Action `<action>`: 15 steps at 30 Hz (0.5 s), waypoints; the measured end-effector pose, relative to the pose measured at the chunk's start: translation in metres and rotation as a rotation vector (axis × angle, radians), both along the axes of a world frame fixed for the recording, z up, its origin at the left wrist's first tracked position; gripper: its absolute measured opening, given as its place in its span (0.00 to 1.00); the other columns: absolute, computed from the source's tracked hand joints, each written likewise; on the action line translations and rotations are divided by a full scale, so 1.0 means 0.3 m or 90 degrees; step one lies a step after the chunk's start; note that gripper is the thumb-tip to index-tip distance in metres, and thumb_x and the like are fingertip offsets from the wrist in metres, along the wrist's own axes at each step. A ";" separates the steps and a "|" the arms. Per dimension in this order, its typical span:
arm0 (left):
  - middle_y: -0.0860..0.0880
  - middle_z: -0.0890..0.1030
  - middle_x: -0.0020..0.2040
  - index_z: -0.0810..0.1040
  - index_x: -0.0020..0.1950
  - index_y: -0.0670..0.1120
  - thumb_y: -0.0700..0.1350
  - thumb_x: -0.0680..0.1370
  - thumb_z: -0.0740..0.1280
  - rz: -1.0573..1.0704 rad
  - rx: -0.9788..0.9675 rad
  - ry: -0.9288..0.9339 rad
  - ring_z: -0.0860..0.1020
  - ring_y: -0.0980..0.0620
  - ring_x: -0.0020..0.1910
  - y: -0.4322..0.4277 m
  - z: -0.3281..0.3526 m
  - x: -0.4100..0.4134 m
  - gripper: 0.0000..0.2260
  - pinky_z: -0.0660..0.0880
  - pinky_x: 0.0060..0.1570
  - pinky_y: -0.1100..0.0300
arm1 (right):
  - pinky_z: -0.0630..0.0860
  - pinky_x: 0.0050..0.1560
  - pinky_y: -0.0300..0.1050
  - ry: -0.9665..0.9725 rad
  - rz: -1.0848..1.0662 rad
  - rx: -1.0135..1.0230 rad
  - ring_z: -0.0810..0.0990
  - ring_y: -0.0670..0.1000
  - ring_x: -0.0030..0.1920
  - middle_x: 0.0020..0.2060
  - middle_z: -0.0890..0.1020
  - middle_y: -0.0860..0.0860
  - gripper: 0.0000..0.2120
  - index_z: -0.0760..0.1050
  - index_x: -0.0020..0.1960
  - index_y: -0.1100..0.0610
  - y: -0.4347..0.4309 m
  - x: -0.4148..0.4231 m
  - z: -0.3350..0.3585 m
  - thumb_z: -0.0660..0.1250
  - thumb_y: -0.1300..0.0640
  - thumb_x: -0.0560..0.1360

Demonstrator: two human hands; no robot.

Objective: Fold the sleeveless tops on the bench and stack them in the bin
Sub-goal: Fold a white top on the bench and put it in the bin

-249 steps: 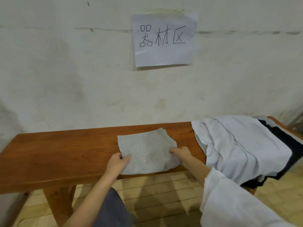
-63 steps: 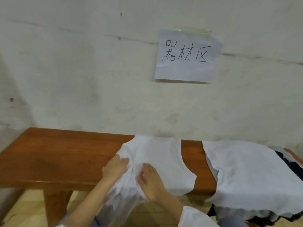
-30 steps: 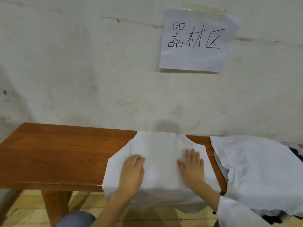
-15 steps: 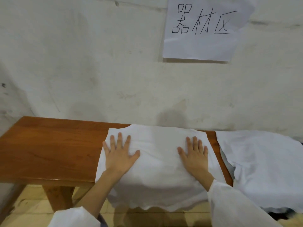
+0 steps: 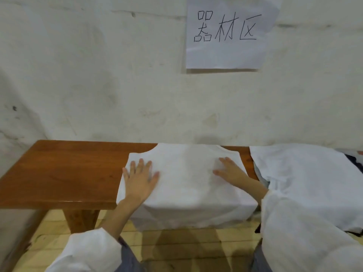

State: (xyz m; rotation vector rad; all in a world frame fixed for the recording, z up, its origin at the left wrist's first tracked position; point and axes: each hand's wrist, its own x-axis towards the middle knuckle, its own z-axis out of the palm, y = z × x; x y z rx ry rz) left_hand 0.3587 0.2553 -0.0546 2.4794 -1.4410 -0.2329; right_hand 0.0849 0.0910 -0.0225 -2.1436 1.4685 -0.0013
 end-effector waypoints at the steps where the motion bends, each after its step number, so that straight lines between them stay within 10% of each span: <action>1: 0.45 0.64 0.74 0.65 0.73 0.48 0.56 0.82 0.54 0.029 -0.107 0.052 0.57 0.44 0.75 0.024 0.010 -0.014 0.22 0.47 0.73 0.42 | 0.61 0.70 0.48 -0.082 -0.034 -0.020 0.62 0.55 0.73 0.74 0.61 0.54 0.30 0.58 0.75 0.56 0.034 -0.017 0.021 0.64 0.47 0.78; 4: 0.48 0.81 0.51 0.78 0.53 0.47 0.46 0.81 0.60 0.029 -0.349 0.174 0.78 0.49 0.52 0.128 0.036 -0.085 0.08 0.74 0.55 0.53 | 0.75 0.54 0.41 -0.283 -0.108 -0.134 0.78 0.50 0.55 0.60 0.75 0.51 0.15 0.72 0.64 0.55 0.187 -0.056 0.070 0.64 0.54 0.78; 7: 0.53 0.74 0.31 0.71 0.37 0.52 0.51 0.80 0.56 -0.119 -0.262 0.222 0.73 0.57 0.31 0.270 0.024 -0.210 0.13 0.70 0.34 0.63 | 0.73 0.44 0.32 -0.330 -0.079 -0.085 0.79 0.46 0.43 0.45 0.79 0.47 0.04 0.76 0.51 0.53 0.365 -0.103 0.034 0.63 0.55 0.79; 11: 0.50 0.76 0.30 0.74 0.36 0.47 0.55 0.79 0.56 -0.132 -0.013 0.248 0.74 0.55 0.30 0.353 -0.192 -0.216 0.17 0.72 0.33 0.60 | 0.77 0.41 0.41 -0.277 -0.075 0.148 0.81 0.48 0.36 0.37 0.81 0.52 0.08 0.76 0.42 0.54 0.463 -0.181 -0.148 0.62 0.57 0.79; 15: 0.41 0.80 0.39 0.75 0.51 0.40 0.39 0.81 0.60 0.191 0.030 0.488 0.78 0.46 0.33 0.342 -0.317 -0.123 0.05 0.76 0.30 0.54 | 0.76 0.38 0.43 -0.178 -0.239 0.294 0.78 0.51 0.40 0.44 0.77 0.55 0.06 0.72 0.53 0.61 0.419 -0.236 -0.297 0.61 0.59 0.79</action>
